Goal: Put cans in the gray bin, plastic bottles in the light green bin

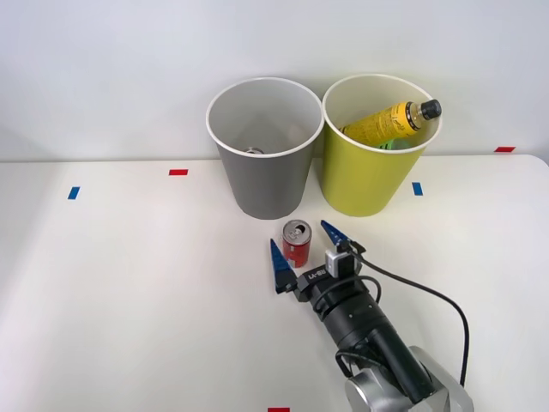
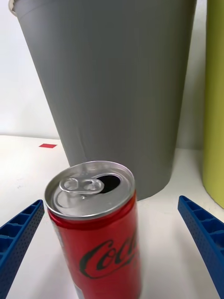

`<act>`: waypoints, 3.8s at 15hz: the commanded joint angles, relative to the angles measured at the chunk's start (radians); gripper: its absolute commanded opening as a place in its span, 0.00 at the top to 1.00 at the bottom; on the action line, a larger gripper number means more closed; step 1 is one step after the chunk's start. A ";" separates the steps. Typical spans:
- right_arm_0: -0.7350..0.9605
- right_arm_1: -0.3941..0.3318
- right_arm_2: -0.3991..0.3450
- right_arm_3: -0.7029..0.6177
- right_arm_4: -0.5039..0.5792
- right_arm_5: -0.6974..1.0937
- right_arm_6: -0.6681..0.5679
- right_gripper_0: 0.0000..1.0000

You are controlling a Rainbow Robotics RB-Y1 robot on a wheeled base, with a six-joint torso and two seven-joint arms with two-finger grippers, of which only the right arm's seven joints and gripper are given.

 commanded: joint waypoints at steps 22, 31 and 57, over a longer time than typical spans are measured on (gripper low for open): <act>0.054 -0.046 0.003 -0.284 -0.050 0.148 -0.043 0.94; 0.086 -0.129 -0.063 -0.753 -0.113 0.553 -0.103 0.95; -0.690 0.147 -0.249 0.011 -0.047 0.547 -0.114 0.75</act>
